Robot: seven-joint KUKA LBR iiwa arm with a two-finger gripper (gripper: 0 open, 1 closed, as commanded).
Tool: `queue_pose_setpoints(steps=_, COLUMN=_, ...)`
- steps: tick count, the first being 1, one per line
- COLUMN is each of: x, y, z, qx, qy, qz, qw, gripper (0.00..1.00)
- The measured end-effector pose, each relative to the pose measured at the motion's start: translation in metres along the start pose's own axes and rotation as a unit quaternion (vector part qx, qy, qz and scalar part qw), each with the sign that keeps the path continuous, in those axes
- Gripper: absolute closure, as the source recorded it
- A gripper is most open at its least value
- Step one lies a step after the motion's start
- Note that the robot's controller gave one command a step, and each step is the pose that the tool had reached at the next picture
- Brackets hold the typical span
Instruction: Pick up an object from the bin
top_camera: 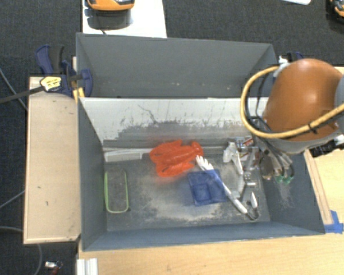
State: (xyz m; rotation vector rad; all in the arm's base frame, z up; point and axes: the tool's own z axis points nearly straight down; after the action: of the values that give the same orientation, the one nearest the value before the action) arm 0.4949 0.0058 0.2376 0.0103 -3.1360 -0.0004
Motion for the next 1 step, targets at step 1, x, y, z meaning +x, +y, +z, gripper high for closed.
queue_pose_setpoints(steps=1, x=-0.0013, y=0.0, z=-0.0043, qx=0.0, qy=-0.0042, qz=0.0, qw=1.0, gripper=0.0)
